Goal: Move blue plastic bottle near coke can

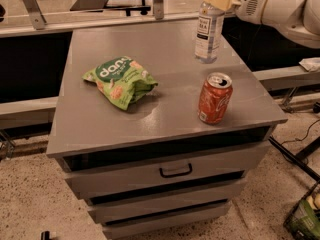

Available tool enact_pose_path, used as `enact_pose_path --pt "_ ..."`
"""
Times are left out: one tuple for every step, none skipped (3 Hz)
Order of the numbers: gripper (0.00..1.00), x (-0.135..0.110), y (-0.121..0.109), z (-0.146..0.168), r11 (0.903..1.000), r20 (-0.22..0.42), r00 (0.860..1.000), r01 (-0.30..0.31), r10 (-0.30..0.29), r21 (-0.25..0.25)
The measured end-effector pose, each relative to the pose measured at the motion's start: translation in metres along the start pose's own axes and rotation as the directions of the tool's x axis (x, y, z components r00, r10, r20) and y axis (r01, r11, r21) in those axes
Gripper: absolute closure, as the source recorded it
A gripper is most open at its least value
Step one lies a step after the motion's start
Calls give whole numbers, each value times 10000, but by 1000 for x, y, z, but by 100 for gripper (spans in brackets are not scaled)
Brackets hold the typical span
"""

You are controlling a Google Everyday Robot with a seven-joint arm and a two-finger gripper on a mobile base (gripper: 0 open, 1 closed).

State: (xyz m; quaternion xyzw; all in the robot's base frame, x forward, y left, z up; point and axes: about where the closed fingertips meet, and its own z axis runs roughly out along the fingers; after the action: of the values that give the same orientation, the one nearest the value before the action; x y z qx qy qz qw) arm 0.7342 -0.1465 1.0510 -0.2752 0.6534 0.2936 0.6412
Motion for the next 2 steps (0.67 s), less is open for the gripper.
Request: enact_pose_path --pt "100 0 0 0 10000 0 10000 0 0 -2" --pt "100 2 6 -2 9966 519 9986 126 -84 -817"
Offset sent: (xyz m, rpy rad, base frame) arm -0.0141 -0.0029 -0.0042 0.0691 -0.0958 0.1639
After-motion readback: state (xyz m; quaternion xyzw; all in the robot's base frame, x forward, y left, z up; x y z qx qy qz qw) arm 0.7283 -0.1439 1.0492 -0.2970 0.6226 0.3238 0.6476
